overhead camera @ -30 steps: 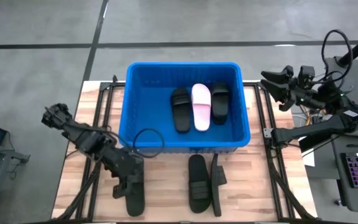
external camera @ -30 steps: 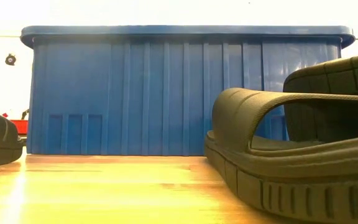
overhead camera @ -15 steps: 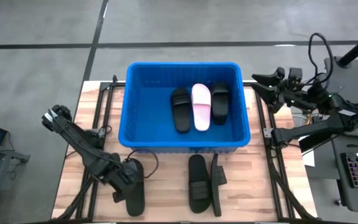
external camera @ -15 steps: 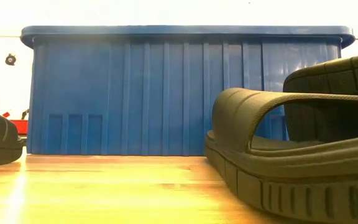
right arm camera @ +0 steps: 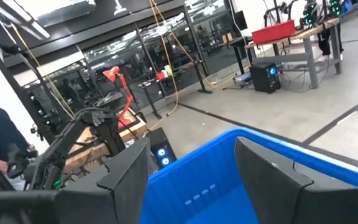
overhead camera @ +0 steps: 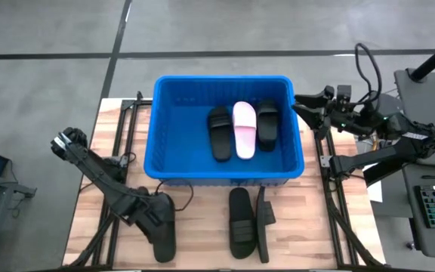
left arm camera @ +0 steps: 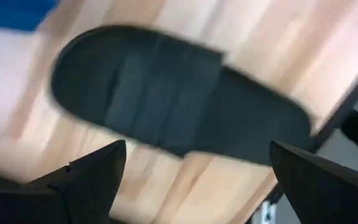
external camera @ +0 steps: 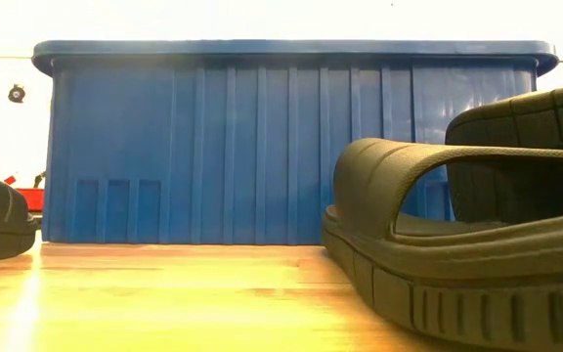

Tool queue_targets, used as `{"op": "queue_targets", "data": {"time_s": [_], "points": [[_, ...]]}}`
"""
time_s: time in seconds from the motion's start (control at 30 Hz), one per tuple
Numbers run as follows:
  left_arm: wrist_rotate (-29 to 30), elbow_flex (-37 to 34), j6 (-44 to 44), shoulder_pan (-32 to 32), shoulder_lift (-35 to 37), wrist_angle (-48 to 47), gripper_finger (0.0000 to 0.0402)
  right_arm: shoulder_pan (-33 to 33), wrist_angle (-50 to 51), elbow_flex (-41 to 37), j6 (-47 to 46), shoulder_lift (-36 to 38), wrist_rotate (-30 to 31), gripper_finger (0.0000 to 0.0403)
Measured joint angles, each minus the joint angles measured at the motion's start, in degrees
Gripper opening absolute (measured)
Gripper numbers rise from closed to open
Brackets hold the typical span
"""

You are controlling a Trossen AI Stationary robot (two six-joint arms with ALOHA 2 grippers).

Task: Pick and place slides into bin
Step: Put the black slide into the bin

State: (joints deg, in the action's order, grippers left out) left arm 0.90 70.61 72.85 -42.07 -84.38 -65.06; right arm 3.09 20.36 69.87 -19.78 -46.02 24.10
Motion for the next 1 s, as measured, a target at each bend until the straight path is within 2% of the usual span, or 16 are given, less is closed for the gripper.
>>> {"op": "queue_targets", "data": {"time_s": [0.1,0.27,0.47,1.0], "points": [[3.9,0.0,-2.7,-1.3,0.0,4.2,0.038,0.0,0.0,0.0,-0.3,0.1,0.0,0.0226],[8.6,-0.6,-2.7,-2.3,0.0,4.1,0.038,0.0,0.0,0.0,-0.2,0.1,0.0,0.0226],[8.8,-3.0,-2.6,-1.9,0.0,6.6,0.038,0.0,0.1,0.0,0.1,0.1,0.0,0.0226],[9.7,-4.4,-1.1,-1.9,-1.5,4.9,0.038,0.0,0.2,0.0,0.3,0.1,0.0,0.0226]]}}
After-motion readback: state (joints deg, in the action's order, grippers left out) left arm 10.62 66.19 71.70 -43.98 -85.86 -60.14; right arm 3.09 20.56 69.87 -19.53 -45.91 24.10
